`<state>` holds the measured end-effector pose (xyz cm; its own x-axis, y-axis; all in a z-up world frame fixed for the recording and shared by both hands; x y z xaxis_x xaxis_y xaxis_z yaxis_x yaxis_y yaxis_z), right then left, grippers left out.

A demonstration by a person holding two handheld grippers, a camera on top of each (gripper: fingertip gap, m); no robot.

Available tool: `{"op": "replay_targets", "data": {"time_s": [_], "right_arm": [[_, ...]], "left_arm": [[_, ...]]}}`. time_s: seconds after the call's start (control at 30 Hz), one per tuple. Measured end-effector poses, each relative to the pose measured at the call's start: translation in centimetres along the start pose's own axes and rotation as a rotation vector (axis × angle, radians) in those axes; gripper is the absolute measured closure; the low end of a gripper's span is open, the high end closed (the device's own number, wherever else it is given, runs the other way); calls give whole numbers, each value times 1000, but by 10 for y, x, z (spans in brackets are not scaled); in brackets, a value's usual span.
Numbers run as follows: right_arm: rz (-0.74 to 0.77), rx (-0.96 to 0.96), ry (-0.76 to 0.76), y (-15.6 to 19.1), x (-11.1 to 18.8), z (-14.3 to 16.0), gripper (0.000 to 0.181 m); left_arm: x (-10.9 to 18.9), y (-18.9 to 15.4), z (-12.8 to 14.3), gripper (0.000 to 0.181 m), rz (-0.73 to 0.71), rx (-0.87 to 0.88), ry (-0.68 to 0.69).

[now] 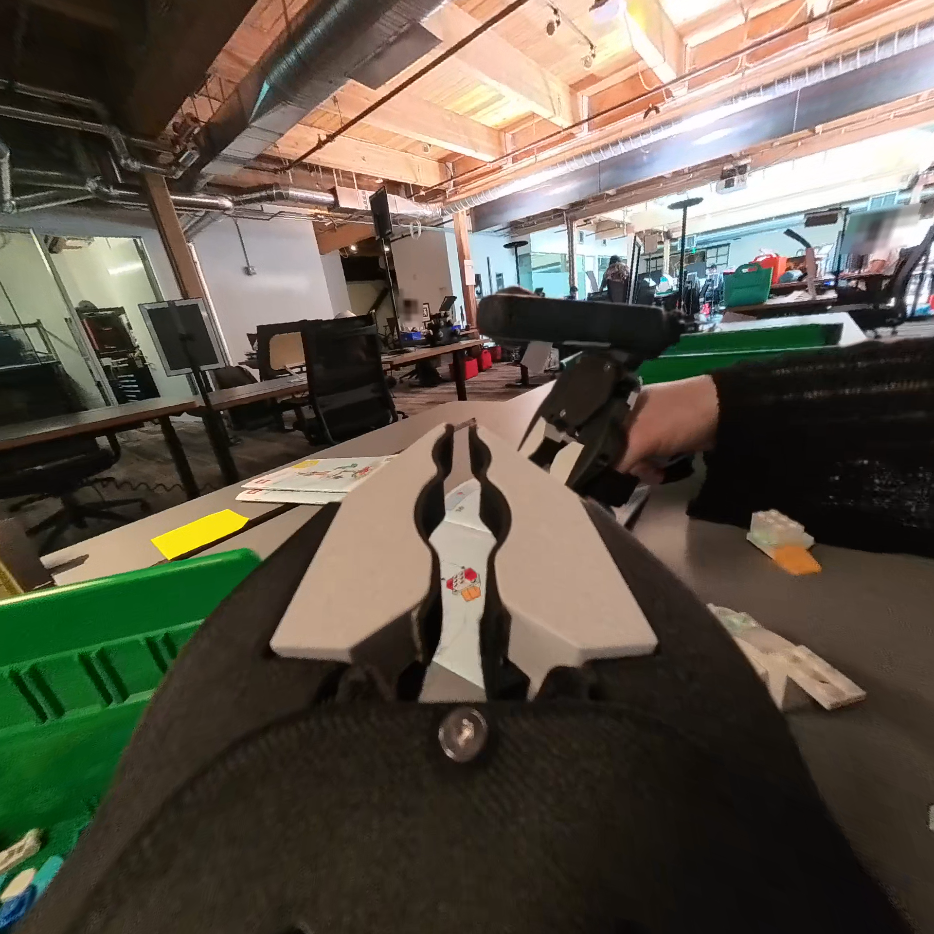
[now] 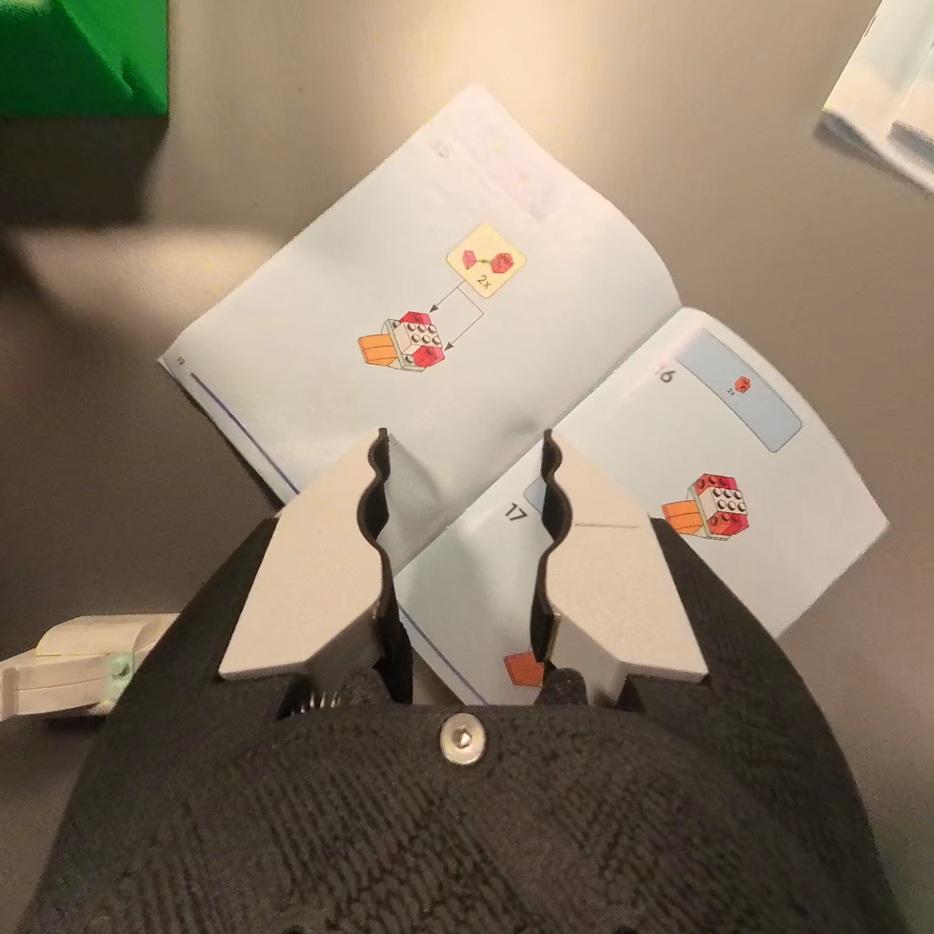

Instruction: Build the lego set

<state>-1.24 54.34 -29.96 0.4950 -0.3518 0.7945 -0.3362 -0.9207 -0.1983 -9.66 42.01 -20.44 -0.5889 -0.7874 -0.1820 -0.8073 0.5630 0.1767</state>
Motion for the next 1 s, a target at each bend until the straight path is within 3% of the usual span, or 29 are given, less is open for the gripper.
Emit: {"op": "replay_targets", "data": {"time_s": [0.03, 0.1, 0.23, 0.33, 0.43, 0.57, 0.7, 0.87, 1.0], "right_arm": [[15, 13, -11, -1, 4, -3, 122], [62, 3, -83, -7, 23, -15, 125], [255, -46, -292, -33, 88, -28, 127], [383, -122, -437, -41, 135, -6, 128], [497, -213, -559, -35, 162, 37, 128], [735, -251, -670, -25, 181, 99, 129], [964, -316, -767, -17, 194, 132, 132], [1157, -233, -847, -6, 198, 130, 137], [1142, -150, -816, -2, 188, 121, 136]], "left_arm": [[-1, -2, 1, 176, 7, -6, 2], [-3, -3, 3, 176, 12, -17, 18], [-3, -3, 3, 175, 8, -22, 18], [-3, -1, 4, 174, 7, 2, 13], [-4, -1, 4, 172, 11, 27, 3], [-5, -4, 5, 168, 32, 36, 6], [-13, -11, 19, 151, 105, 147, 88], [-20, -14, 26, 128, 159, 222, 117], [-18, -21, 18, 116, 200, 194, 59]]}}
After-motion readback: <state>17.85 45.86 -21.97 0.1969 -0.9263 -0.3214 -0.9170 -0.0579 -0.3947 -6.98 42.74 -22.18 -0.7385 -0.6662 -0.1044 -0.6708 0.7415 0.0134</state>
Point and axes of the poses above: each gripper's, where its closed fingertips meet, x back along the fingers, z out of its underside, y = z × x across the jaws, the point moved 4 cm from there along x, back along the fingers, and after that the axes turned 12 degrees about z, right-handed, at the moved point
